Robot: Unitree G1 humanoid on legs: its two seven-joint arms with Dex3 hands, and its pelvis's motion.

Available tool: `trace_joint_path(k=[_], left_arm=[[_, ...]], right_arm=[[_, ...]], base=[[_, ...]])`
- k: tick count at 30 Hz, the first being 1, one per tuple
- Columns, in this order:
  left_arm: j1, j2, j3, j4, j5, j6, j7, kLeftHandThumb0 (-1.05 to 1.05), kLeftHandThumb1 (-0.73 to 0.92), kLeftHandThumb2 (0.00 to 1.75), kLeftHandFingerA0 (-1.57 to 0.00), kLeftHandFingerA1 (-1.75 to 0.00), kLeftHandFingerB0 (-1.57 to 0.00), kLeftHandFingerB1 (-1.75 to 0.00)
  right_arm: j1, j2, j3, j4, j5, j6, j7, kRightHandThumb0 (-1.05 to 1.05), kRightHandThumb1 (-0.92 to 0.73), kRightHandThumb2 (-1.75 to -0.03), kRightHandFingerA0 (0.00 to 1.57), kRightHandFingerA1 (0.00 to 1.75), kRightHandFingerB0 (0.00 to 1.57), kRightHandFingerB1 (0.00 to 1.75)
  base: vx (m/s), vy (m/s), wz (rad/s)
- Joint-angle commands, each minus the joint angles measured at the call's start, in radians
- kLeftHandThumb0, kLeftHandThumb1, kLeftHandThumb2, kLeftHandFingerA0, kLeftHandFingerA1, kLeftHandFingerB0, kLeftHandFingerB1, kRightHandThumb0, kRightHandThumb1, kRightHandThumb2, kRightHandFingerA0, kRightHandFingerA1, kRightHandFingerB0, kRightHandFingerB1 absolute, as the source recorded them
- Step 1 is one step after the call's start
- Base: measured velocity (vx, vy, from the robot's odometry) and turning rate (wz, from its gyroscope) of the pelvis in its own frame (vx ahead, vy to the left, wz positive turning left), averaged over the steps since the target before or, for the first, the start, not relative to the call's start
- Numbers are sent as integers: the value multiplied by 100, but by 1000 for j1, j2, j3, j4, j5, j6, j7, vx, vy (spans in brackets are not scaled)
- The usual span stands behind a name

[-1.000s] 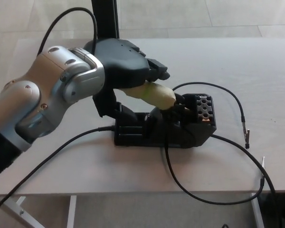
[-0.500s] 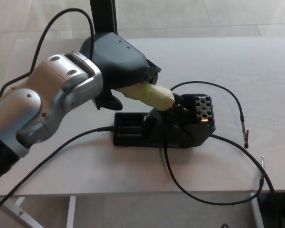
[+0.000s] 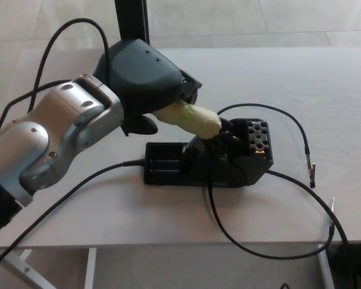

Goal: Use the left hand of the robot to grab the soldering gun kept on the middle of the table and pull it out of its base and keep it on the left side of the base

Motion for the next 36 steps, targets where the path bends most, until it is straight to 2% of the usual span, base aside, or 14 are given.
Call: trace_joint_path(k=[1, 3, 4, 12, 13, 14, 20, 21, 24, 25, 31, 32, 33, 36], left_arm=[[74, 132, 45, 71, 181, -182, 364, -31, 48, 62, -101, -171, -89, -70], [86, 136, 61, 73, 158, -180, 352, -35, 37, 88, -130, -139, -84, -80], [89, 144, 67, 69, 153, -179, 342, -33, 54, 63, -100, -172, -87, -71], [74, 219, 115, 119, 157, -254, 416, -26, 48, 70, -111, -166, -89, -73], [71, 230, 120, 116, 157, -256, 406, -29, 37, 90, -133, -139, -85, -83], [61, 252, 125, 116, 166, -258, 393, -27, 50, 73, -109, -169, -89, -76], [31, 312, 186, 161, 137, -328, 400, -22, 47, 70, -111, -170, -91, -76], [33, 329, 204, 160, 133, -328, 384, -34, 40, 91, -133, -140, -85, -83], [37, 360, 232, 156, 128, -326, 334, -35, 44, 95, -131, -138, -84, -88], [40, 363, 243, 167, 132, -334, 345, -30, 54, 75, -105, -171, -89, -87], [98, 367, 308, 150, 110, -344, 327, -33, 57, 71, -110, -167, -91, -70], [136, 360, 312, 126, 152, -310, 355, -35, 43, 94, -133, -139, -84, -78], [160, 353, 320, 116, 150, -303, 360, -35, 58, 66, -105, -167, -87, -68], [246, 286, 365, 76, 111, -251, 375, -33, 54, 59, -108, -170, -95, -80]], right_arm=[[-11, -40, -8, 31, -10, -87, -127, -43, -63, -59, 82, 62, 57, 43], [-13, -39, -15, 31, -2, -82, -124, -43, -63, -59, 83, 63, 57, 43], [-15, -39, -16, 35, -1, -79, -125, -42, -64, -59, 83, 62, 57, 43], [-11, -44, 0, 46, -16, -91, -139, -47, -67, -61, 87, 61, 58, 43], [-10, -45, 1, 43, -17, -89, -140, -47, -68, -61, 87, 61, 58, 43], [-9, -46, 2, 40, -17, -88, -140, -47, -68, -60, 86, 61, 59, 44], [-8, -56, 11, 42, -25, -90, -148, -48, -69, -61, 87, 59, 62, 44], [-10, -58, 15, 43, -29, -87, -149, -49, -69, -61, 87, 60, 62, 44], [-5, -60, 21, 42, -32, -90, -154, -52, -70, -62, 87, 58, 60, 44], [-6, -59, 23, 45, -31, -89, -157, -53, -71, -62, 87, 59, 60, 44], [-4, -60, 26, 49, -27, -89, -157, -55, -72, -62, 87, 58, 57, 42], [-7, -58, 31, 56, -31, -91, -162, -53, -72, -62, 87, 56, 57, 42], [-6, -58, 30, 55, -29, -92, -159, -54, -72, -62, 86, 55, 57, 42], [-8, -57, 21, 49, -16, -97, -150, -54, -71, -62, 84, 59, 58, 43]], base=[[0, 0, 0], [0, 0, 0], [0, 0, 0], [0, 0, 0], [0, 0, 0], [0, 0, 0], [0, 0, 0], [0, 0, 0], [0, 0, 0], [0, 0, 0], [0, 0, 0], [0, 0, 0], [0, 0, 0], [0, 0, 0]])
